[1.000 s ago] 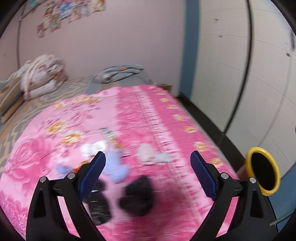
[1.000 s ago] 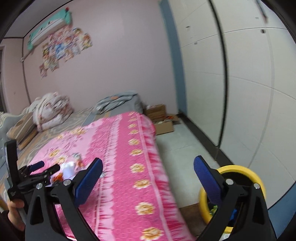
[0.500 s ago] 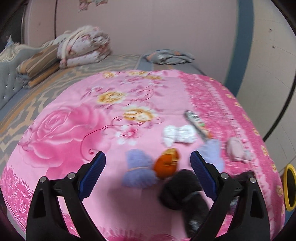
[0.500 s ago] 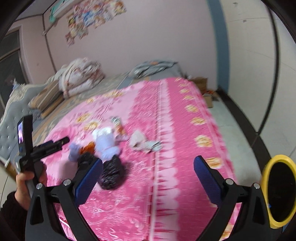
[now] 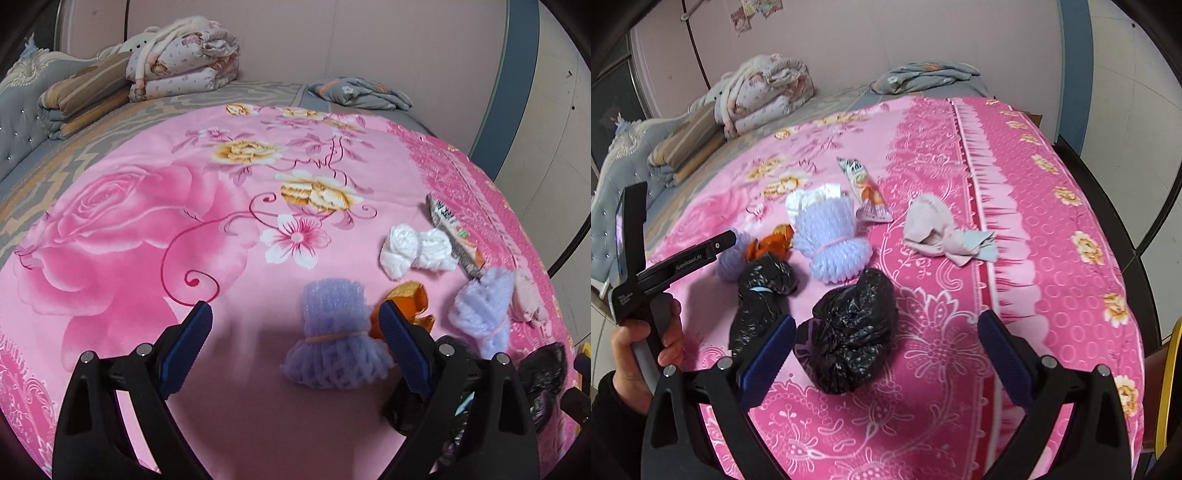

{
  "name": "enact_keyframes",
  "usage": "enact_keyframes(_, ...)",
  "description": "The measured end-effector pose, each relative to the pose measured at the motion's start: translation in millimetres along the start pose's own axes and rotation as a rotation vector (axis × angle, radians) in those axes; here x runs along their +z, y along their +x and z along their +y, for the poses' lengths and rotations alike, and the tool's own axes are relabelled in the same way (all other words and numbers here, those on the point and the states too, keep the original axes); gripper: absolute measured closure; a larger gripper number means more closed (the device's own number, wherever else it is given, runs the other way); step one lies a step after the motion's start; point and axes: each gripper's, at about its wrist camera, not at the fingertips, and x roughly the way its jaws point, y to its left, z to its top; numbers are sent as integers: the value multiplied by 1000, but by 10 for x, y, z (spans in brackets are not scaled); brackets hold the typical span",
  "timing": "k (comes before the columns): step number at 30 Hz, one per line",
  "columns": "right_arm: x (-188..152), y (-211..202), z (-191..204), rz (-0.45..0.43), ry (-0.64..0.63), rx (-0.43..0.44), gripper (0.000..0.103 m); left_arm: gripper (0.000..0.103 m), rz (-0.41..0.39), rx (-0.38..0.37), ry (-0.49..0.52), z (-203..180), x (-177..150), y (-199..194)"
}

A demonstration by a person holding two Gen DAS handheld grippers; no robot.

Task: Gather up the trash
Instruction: 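Move both tools back over the remaining trash on the bed, then grasp the black plastic bag with the right tool while the left tool grasps the lavender mesh net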

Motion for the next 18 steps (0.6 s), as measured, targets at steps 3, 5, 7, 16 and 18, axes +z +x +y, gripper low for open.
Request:
enact_keyframes(3,-9,112,21,10,-2,2,9,24,23,-29,1,-14,-30,93)
enact_keyframes(5,-14,184,32,20,3,10,15,33,28,-53,0,-14,-42,126)
enact_keyframes(7,-23,247,54,35,2,18,22,49,37,-85,10,-48,-51,158)
enact_keyframes(16,-76,288,223,34,-58,54,60,70,17,-118,21,-103,-73,104)
enact_keyframes(18,-70,257,223,31,-62,61,64,70,17,-111,-1,-55,-63,74)
